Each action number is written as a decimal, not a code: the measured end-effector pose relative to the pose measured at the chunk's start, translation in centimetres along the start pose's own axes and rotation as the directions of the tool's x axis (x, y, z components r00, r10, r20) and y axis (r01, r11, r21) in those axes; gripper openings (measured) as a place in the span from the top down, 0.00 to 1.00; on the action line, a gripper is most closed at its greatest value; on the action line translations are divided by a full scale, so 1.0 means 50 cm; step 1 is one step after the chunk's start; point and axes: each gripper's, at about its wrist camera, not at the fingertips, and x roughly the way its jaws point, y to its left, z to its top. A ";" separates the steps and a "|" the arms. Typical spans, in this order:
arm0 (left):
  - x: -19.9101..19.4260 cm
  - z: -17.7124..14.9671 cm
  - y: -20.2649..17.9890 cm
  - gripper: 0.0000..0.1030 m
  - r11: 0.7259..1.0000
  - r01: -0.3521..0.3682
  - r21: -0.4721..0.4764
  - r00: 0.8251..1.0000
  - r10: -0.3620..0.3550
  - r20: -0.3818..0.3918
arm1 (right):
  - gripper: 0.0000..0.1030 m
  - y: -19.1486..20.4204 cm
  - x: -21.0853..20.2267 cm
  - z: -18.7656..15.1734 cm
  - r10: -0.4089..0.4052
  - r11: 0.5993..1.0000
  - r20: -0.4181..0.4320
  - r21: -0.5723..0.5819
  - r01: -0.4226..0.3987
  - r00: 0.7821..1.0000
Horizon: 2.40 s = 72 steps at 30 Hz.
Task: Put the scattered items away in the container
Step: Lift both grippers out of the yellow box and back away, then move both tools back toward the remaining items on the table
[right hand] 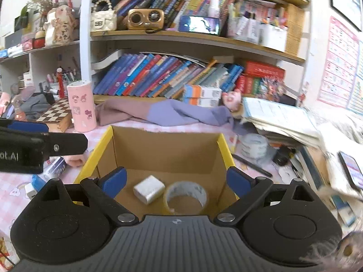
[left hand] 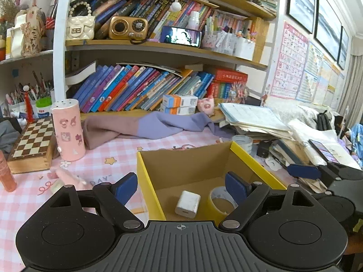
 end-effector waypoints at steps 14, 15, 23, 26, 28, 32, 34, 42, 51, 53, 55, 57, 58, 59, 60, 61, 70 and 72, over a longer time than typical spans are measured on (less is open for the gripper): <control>-0.072 -0.051 0.019 0.15 0.998 0.057 0.028 0.997 -0.056 -0.046 | 0.08 0.043 -0.108 -0.071 -0.096 0.992 -0.010 0.082 0.097 0.995; -0.078 -0.055 0.020 0.15 0.998 0.059 0.028 0.997 -0.058 -0.050 | 0.08 0.049 -0.114 -0.076 -0.097 0.992 -0.014 0.084 0.097 0.995; -0.124 -0.081 0.038 0.15 0.998 0.058 0.038 0.996 -0.055 -0.073 | 0.08 0.093 -0.144 -0.109 -0.086 0.990 -0.043 0.106 0.090 0.995; -0.139 -0.087 0.046 0.15 0.998 0.055 0.043 0.996 -0.052 -0.078 | 0.08 0.109 -0.153 -0.116 -0.080 0.990 -0.045 0.113 0.084 0.996; -0.149 -0.091 0.051 0.15 0.998 0.054 0.045 0.995 -0.050 -0.081 | 0.08 0.119 -0.159 -0.121 -0.077 0.990 -0.048 0.117 0.082 0.996; -0.166 -0.104 0.063 0.15 0.997 0.059 0.047 0.994 -0.054 -0.096 | 0.08 0.142 -0.170 -0.134 -0.072 0.989 -0.058 0.124 0.078 0.996; -0.172 -0.111 0.068 0.14 0.997 0.063 0.046 0.993 -0.058 -0.107 | 0.08 0.152 -0.176 -0.139 -0.071 0.989 -0.063 0.125 0.079 0.995; -0.201 -0.138 0.086 0.14 0.997 0.065 0.038 0.989 -0.059 -0.132 | 0.08 0.189 -0.201 -0.162 -0.075 0.989 -0.077 0.120 0.084 0.994; -0.230 -0.162 0.102 0.14 0.998 0.051 0.025 0.987 -0.047 -0.152 | 0.08 0.224 -0.223 -0.174 -0.049 0.992 -0.089 0.108 0.059 0.995; -0.235 -0.165 0.105 0.14 0.999 0.049 0.024 0.988 -0.045 -0.151 | 0.08 0.229 -0.226 -0.176 -0.044 0.993 -0.092 0.108 0.054 0.995; -0.239 -0.166 0.107 0.14 0.999 0.047 0.024 0.988 -0.043 -0.150 | 0.08 0.233 -0.227 -0.178 -0.039 0.993 -0.094 0.108 0.049 0.995; -0.243 -0.168 0.107 0.14 0.999 0.045 0.024 0.988 -0.041 -0.148 | 0.08 0.235 -0.228 -0.178 -0.035 0.993 -0.094 0.108 0.046 0.995; -0.244 -0.168 0.107 0.14 0.999 0.045 0.025 0.988 -0.041 -0.148 | 0.08 0.237 -0.229 -0.179 -0.035 0.993 -0.094 0.108 0.045 0.995; -0.244 -0.168 0.108 0.14 0.999 0.045 0.025 0.988 -0.040 -0.148 | 0.08 0.237 -0.230 -0.179 -0.035 0.993 -0.094 0.109 0.045 0.995; -0.244 -0.168 0.108 0.14 0.999 0.044 0.025 0.988 -0.040 -0.148 | 0.08 0.237 -0.230 -0.179 -0.035 0.993 -0.094 0.109 0.045 0.995; -0.244 -0.168 0.108 0.14 0.999 0.045 0.025 0.988 -0.041 -0.148 | 0.08 0.237 -0.230 -0.179 -0.035 0.993 -0.094 0.109 0.046 0.995; -0.245 -0.172 0.110 0.14 0.999 0.049 0.023 0.986 -0.045 -0.161 | 0.08 0.241 -0.233 -0.185 -0.036 0.992 -0.101 0.115 0.047 0.994; -0.243 -0.171 0.107 0.14 0.998 0.050 0.024 0.986 -0.046 -0.163 | 0.08 0.240 -0.233 -0.186 -0.036 0.992 -0.104 0.119 0.048 0.994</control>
